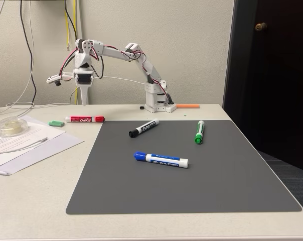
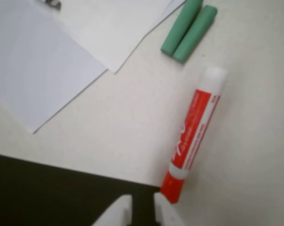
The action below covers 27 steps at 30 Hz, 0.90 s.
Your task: Pick up the red marker.
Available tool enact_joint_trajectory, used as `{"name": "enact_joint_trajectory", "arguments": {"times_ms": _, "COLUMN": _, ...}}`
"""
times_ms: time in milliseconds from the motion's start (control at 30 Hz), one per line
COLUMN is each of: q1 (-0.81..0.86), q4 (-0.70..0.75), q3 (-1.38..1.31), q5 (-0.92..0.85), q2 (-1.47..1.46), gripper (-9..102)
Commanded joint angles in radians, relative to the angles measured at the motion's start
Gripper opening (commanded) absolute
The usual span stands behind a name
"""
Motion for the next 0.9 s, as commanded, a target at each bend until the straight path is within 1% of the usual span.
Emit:
{"name": "enact_joint_trajectory", "arguments": {"times_ms": 0, "q1": -0.012, "q4": -0.025, "q3": 0.000, "q5": 0.006, "q2": -0.002, "gripper": 5}}
{"name": "enact_joint_trajectory", "arguments": {"times_ms": 167, "q1": -0.017, "q4": -0.064, "q3": 0.000, "q5": -0.008, "q2": -0.049, "gripper": 5}}
{"name": "enact_joint_trajectory", "arguments": {"times_ms": 267, "q1": -0.005, "q4": -0.083, "q3": -0.009, "q5": -0.009, "q2": -0.075, "gripper": 10}}
{"name": "enact_joint_trajectory", "arguments": {"times_ms": 367, "q1": 0.012, "q4": -0.087, "q3": -0.011, "q5": -0.005, "q2": -0.083, "gripper": 12}}
{"name": "enact_joint_trajectory", "arguments": {"times_ms": 533, "q1": 0.063, "q4": -0.067, "q3": -0.011, "q5": -0.018, "q2": -0.066, "gripper": 21}}
{"name": "enact_joint_trajectory", "arguments": {"times_ms": 867, "q1": 0.121, "q4": -0.052, "q3": -0.005, "q5": -0.055, "q2": -0.074, "gripper": 20}}
